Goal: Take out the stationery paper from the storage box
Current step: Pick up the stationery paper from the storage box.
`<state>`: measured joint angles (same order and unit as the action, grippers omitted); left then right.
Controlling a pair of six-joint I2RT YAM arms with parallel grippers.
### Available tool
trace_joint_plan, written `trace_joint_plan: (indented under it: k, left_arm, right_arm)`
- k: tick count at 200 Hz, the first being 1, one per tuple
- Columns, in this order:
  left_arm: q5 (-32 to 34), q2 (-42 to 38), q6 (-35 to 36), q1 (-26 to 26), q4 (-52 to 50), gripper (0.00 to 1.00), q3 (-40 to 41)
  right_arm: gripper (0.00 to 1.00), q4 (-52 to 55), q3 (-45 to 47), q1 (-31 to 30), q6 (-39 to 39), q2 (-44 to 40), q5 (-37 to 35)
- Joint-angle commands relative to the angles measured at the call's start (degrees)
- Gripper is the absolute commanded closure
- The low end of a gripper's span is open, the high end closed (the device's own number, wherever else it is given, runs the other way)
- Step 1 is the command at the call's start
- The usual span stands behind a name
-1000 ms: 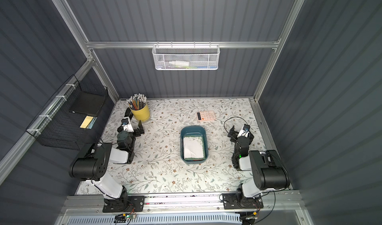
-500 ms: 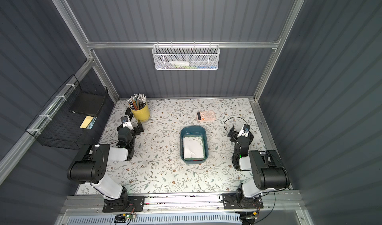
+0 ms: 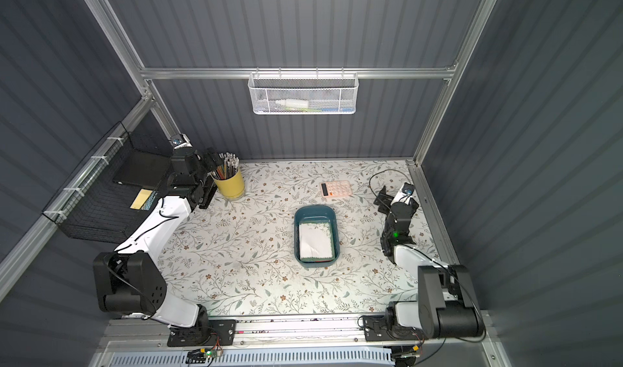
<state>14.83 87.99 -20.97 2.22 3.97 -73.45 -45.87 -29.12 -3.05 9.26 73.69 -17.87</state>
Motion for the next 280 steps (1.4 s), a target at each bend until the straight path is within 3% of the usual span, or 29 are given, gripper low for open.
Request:
trace_joint_plan:
  k: [1, 29, 41, 65, 85, 110, 148, 167, 224, 257, 280]
  left_arm:
    - [-7.1, -2.3, -6.0, -0.1, -3.3, 0.01, -0.9]
    - [-11.2, -1.2, -6.1, -0.1, -1.9, 0.01, -6.4]
    - [-13.5, -0.4, -6.4, 0.0, -3.8, 0.03, -9.2]
    - [-18.5, -1.9, -7.4, 0.4, -6.6, 0.08, -10.2]
    - [-15.1, -5.7, -7.3, 3.1, -10.3, 0.08, -9.4]
    - [-7.3, -9.8, -6.5, 10.4, -17.0, 0.09, -10.0]
    - [-8.8, -14.9, -11.3, 15.2, -19.7, 0.10, -6.8]
    - [-8.0, -14.3, -12.0, 17.5, -21.4, 0.12, -6.5]
    - [-8.1, -5.1, -16.6, 30.3, -25.4, 0.14, -9.7]
    - [-14.1, -0.8, -19.9, 33.5, -24.6, 0.23, -8.5]
    - [-16.2, 0.2, -21.6, 34.5, -26.0, 0.23, -8.5]
  right_arm:
    - [0.01, 11.6, -5.5, 1.8, 13.7, -3.7, -1.4]
    - [0.02, 22.9, -18.0, 7.7, 19.6, -2.2, 18.7]
    - [0.11, 25.2, -22.7, 7.4, 16.6, -0.8, 29.2]
    - [0.19, 32.5, -30.7, 1.7, 13.6, 1.6, 31.7]
    - [0.20, 46.4, -36.6, -6.3, 9.1, 1.6, 24.8]
    - [0.21, 57.8, -35.9, -14.5, 10.9, -3.5, 18.3]
    - [0.22, 66.7, -28.9, -21.2, 16.4, -16.5, 15.3]
    - [0.22, 72.0, -28.1, -25.1, 17.5, -19.0, 13.1]
    - [0.22, 73.9, -31.2, -40.5, 21.8, -11.8, 6.7]
    - [0.22, 73.3, -36.7, -42.0, 21.5, -4.4, 4.9]
    - [0.21, 72.9, -39.9, -42.0, 20.2, -0.5, 1.3]
